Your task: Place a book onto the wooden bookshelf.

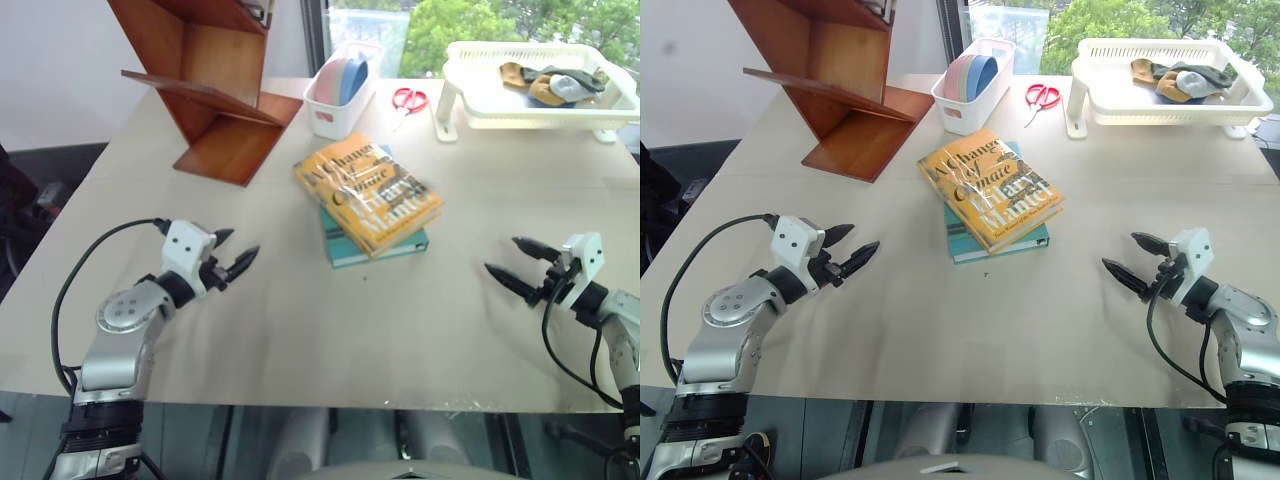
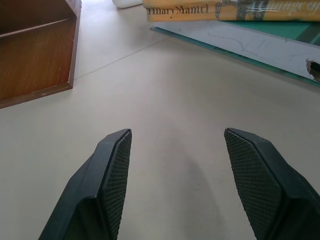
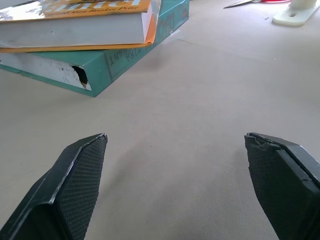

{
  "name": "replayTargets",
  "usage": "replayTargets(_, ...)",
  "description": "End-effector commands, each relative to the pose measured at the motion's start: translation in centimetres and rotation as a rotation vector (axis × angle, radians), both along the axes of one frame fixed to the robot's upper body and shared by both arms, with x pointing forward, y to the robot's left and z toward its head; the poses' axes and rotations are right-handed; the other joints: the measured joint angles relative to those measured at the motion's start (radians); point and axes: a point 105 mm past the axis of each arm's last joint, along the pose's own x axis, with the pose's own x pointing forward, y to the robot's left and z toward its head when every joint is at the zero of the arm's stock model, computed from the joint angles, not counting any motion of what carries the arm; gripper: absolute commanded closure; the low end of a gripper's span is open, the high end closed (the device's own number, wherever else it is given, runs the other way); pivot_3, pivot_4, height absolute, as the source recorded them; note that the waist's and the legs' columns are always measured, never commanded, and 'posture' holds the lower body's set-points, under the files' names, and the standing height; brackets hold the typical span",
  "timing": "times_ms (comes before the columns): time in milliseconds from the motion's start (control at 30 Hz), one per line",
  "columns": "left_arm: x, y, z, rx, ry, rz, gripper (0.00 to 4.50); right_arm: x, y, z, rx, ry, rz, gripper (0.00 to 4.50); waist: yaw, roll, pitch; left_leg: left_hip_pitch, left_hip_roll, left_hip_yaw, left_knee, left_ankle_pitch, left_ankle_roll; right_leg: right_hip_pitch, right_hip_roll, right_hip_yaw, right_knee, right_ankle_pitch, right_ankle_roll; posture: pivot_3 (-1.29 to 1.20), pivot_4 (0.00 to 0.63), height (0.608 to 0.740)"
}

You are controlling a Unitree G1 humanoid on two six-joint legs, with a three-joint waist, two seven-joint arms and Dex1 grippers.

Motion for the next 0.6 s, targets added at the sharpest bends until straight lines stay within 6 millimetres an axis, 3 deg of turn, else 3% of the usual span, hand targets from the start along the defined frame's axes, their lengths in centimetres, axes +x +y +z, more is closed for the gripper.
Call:
replayTargets(33,-0.01,-0.09,1.34,0.014,-0.046,-0.016,1.38,-0.11,-0.28,1.28,0.003,-0.061,-0.002,0.0,0.0,0.0,0.0,0.0,0.0,0.0,0.0,0.0,0.0,0.0,0.0,0.0,0.0,0.0,0.0,0.0,0.15,0.74)
replayTargets(600,-0.03,-0.37,1.34,0.007,-0.048,-0.022,1.38,0.03,-0.24,1.1,0.004,-0.065,0.0,0.0,0.0,0.0,0.0,0.0,0.0,0.0,0.0,0.0,0.0,0.0,0.0,0.0,0.0,0.0,0.0,0.0,0.15,0.74)
